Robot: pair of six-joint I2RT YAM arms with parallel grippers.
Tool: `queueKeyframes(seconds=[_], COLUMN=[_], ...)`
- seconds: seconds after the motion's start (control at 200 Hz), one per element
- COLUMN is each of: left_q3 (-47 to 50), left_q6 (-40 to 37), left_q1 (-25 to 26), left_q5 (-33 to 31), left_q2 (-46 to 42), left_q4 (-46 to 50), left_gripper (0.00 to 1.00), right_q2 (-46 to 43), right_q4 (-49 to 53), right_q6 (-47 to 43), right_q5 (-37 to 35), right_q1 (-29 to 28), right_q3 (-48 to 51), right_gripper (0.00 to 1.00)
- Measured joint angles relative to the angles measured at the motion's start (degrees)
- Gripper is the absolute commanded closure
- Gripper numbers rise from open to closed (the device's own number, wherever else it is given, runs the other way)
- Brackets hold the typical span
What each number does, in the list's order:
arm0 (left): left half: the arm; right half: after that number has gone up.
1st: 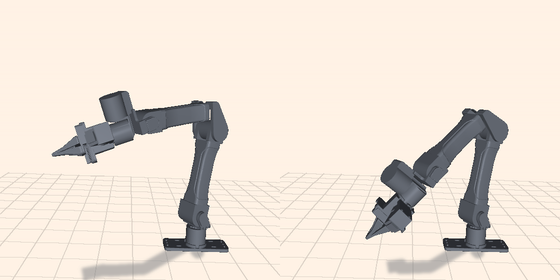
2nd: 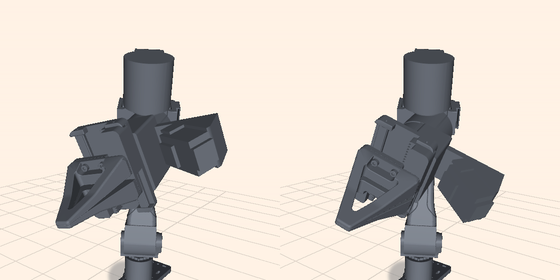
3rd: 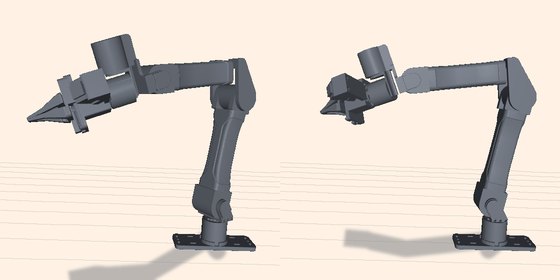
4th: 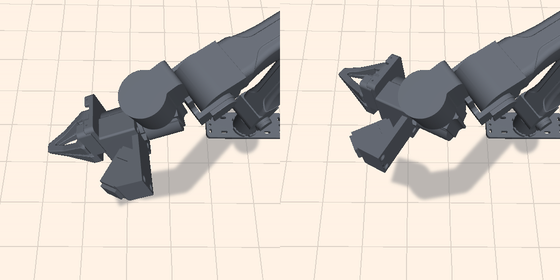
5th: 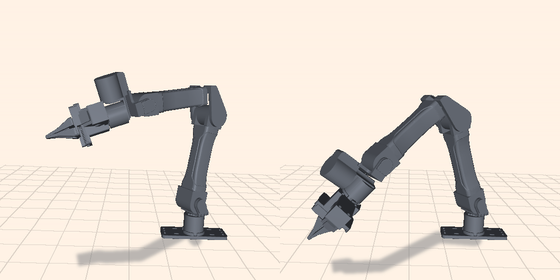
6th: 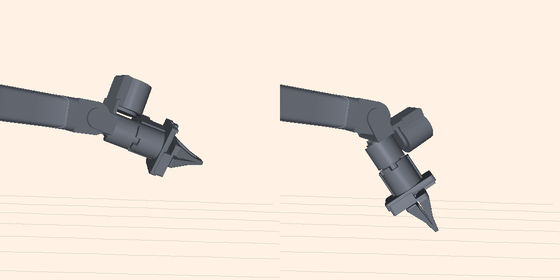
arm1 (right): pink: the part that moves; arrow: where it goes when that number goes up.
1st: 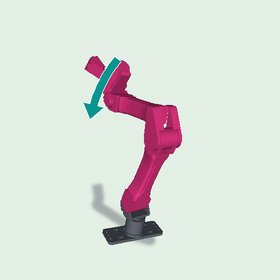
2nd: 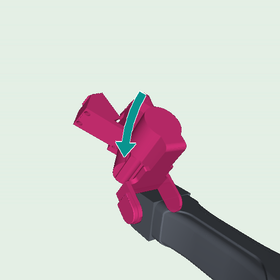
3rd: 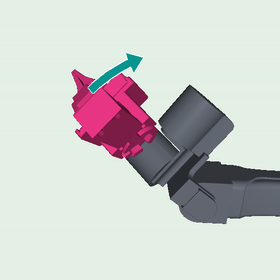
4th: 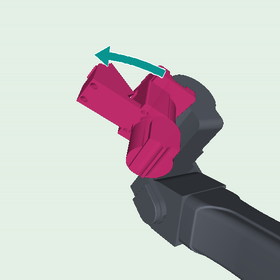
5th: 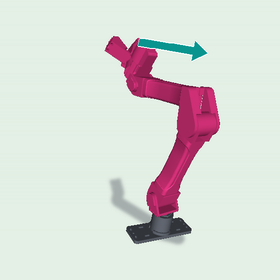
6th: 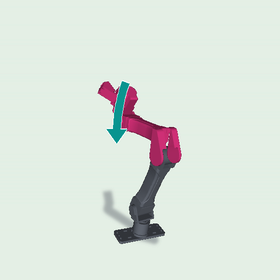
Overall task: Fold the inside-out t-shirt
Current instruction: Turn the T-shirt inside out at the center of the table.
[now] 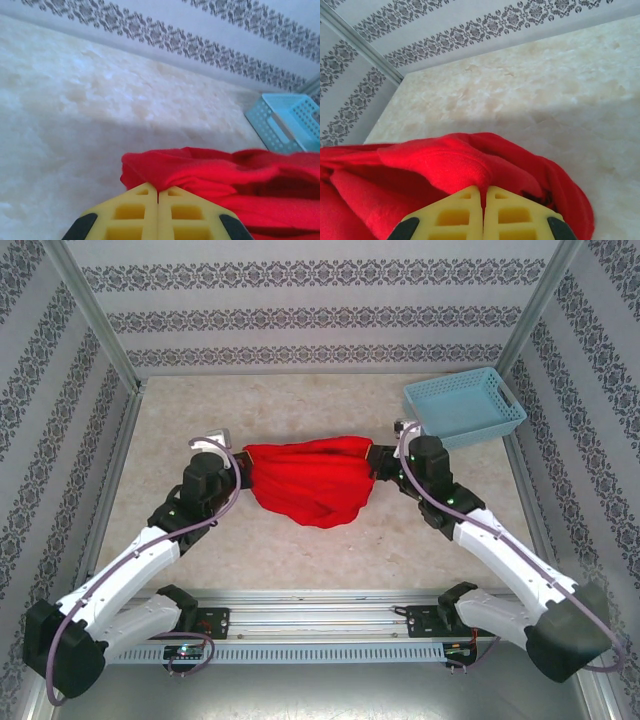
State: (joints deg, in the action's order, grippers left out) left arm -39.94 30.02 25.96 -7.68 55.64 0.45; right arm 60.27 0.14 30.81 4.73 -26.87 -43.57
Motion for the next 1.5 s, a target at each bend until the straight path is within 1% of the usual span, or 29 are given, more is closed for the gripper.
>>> queueKeyframes(seconds=[0.09, 0.14, 0.2, 0.235, 0.285, 0.3, 0.315, 0.35, 0.42, 0.45, 0.575, 0.674, 0.774, 0.854, 0.964, 1.014, 1.079, 1.214, 1.364, 1.414, 1.454, 1.499], left_q3=[-0.07, -0.26, -0.94, -1.27, -1.99, -2.27, -2.56, -3.13, -4.79, -5.81, -11.34, -13.20, -13.22, -13.25, -13.31, -13.64, -14.23, -15.52, -15.82, -15.91, -16.26, -17.11], left_q6=[0.02, 0.07, 0.15, 0.13, 0.37, 0.11, 0.66, 0.79, 0.68, 0.81, 0.66, 1.62, 3.19, 4.59, 6.12, 6.56, 7.15, 7.80, 8.20, 8.46, 8.85, 9.22], left_q1=[-0.98, -1.60, -2.05, -2.10, -2.08, -1.97, -1.86, -1.42, 1.53, 3.56, 12.20, 16.13, 17.66, 18.12, 18.47, 18.62, 18.71, 18.71, 18.71, 18.73, 18.73, 18.73], left_q5=[-0.33, -0.24, 0.76, 1.55, 2.75, 2.95, 3.08, 2.91, 1.75, 1.16, 1.25, 2.69, 4.76, 6.27, 8.17, 8.96, 9.40, 9.42, 10.73, 11.15, 11.19, 11.34], left_q2=[1.88, 4.96, 9.62, 12.15, 15.47, 16.48, 17.18, 18.23, 18.71, 18.64, 19.21, 21.44, 26.27, 31.04, 35.87, 37.33, 38.53, 39.69, 39.78, 39.78, 39.80, 40.02], left_q4=[0.31, 1.31, 3.54, 4.94, 7.85, 9.07, 10.08, 12.31, 16.83, 18.18, 19.80, 17.18, 14.53, 12.96, 11.69, 11.13, 10.51, 9.90, 8.07, 7.78, 7.93, 8.22], left_gripper=[1.00, 1.00, 0.91, 0.86, 0.75, 0.72, 0.69, 0.62, 0.48, 0.45, 0.36, 0.31, 0.30, 0.30, 0.32, 0.34, 0.37, 0.38, 0.29, 0.28, 0.28, 0.33], right_q2=[-0.28, 0.37, 2.40, 4.15, 6.86, 7.74, 8.48, 10.12, 11.80, 11.85, 11.63, 11.08, 11.21, 11.82, 13.35, 14.19, 15.43, 17.03, 17.33, 17.57, 17.64, 17.64], right_q4=[-1.81, -3.63, -6.19, -7.37, -8.44, -8.55, -8.59, -8.55, -8.46, -8.04, -5.92, -5.20, -4.59, -4.07, -3.54, -3.32, -3.26, -2.58, -1.55, -1.60, -1.62, -1.64], right_q6=[2.16, 3.85, 6.01, 7.10, 8.22, 8.61, 8.61, 8.68, 8.50, 8.17, 6.73, 6.23, 5.92, 5.66, 5.31, 5.25, 5.18, 4.85, 4.35, 4.07, 3.89, 3.69], right_q5=[-0.24, -0.20, 0.48, 0.94, 1.46, 1.77, 1.81, 2.23, 2.75, 2.97, 3.13, 3.30, 3.74, 3.96, 4.42, 4.68, 4.87, 4.98, 4.98, 4.98, 4.98, 4.98], right_q1=[0.00, 0.00, -0.17, -0.66, -1.62, -2.10, -2.54, -3.67, -5.77, -6.32, -5.79, -3.63, -2.10, -2.14, -2.14, -2.12, -2.12, -2.12, -2.14, -2.14, -2.12, -2.14], right_q3=[4.26, 7.63, 12.07, 14.14, 16.24, 16.57, 16.83, 16.87, 16.44, 16.04, 12.57, 10.58, 9.44, 8.98, 8.81, 8.81, 8.81, 8.68, 7.10, 6.45, 6.10, 5.99], right_gripper=[1.00, 1.00, 1.00, 0.96, 0.88, 0.84, 0.82, 0.71, 0.63, 0.60, 0.53, 0.50, 0.48, 0.48, 0.48, 0.50, 0.54, 0.62, 0.63, 0.64, 0.66, 0.68])
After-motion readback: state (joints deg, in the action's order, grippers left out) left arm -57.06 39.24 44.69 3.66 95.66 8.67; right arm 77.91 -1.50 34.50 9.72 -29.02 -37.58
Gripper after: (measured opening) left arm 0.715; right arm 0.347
